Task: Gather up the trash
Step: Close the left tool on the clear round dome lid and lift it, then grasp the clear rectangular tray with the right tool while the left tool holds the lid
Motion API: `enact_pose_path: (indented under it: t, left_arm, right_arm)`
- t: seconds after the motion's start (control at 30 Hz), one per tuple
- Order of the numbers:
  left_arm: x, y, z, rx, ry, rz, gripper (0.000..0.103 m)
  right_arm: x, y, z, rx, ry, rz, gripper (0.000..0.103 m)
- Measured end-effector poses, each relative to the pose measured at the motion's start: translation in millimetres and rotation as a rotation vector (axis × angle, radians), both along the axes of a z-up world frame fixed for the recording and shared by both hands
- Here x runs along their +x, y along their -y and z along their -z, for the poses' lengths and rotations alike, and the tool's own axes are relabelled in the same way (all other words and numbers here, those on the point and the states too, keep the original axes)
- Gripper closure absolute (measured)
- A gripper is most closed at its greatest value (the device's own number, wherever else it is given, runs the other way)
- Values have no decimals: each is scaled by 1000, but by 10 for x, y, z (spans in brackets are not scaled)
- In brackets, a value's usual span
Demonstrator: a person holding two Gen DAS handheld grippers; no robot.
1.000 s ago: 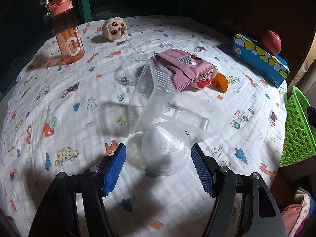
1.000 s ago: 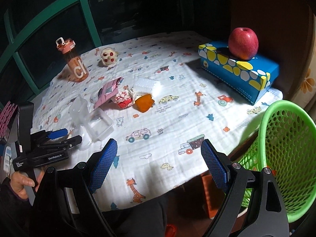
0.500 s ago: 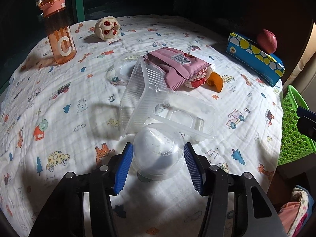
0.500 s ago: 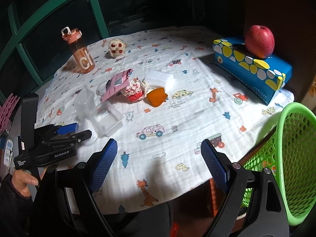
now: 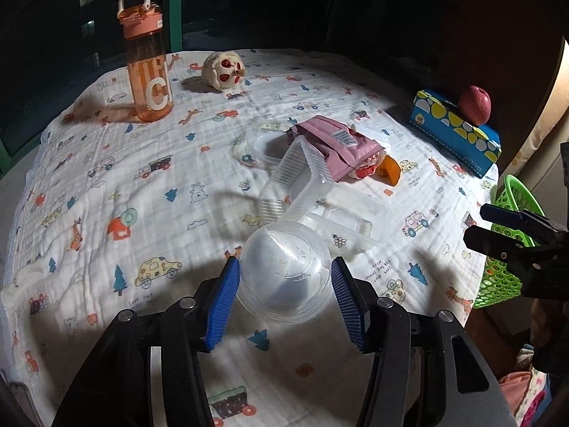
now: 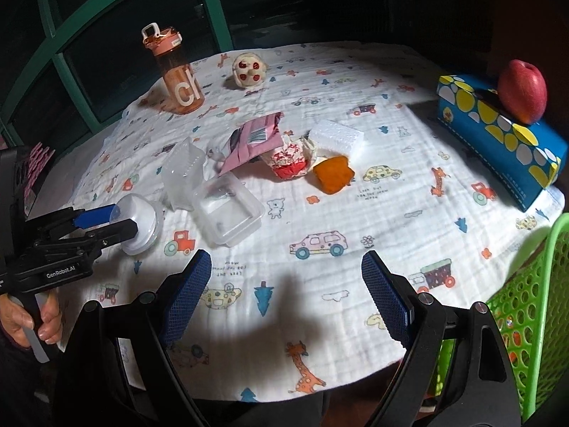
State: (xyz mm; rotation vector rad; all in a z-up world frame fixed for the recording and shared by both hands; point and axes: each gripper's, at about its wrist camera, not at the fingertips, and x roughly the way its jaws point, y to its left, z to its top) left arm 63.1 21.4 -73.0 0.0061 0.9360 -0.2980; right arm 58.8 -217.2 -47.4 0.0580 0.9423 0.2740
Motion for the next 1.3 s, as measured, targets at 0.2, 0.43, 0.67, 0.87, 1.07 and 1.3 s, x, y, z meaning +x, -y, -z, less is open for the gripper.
enact_pose_path:
  t: [0.2,0.43,0.67,0.87,1.07,1.3]
  left_arm:
    - [-16,-237,-115,-11,20,-49,51]
    - [27,-414,-153,-42,9,-92,51]
    - [65,-522,-131,-47,2,-115,51]
    - [96,-580,-108,-58,-8,-129,51]
    - [100,-568,-112,-58,-8,-131,51]
    - [80,-536,-164,-68,6,-123,51]
  right_arm:
    - [190,-205,121,6,-26,-70,17]
    - [435,-454,298,-5,-53,-152,17]
    - [679,-663,473,-47,-75,-215,17]
    - [847,-782,599,-70,-90,-249,19]
    - [876,-861,672,-79,-109,-282,31]
    - [722,-820,610,-62,-104,-270,38]
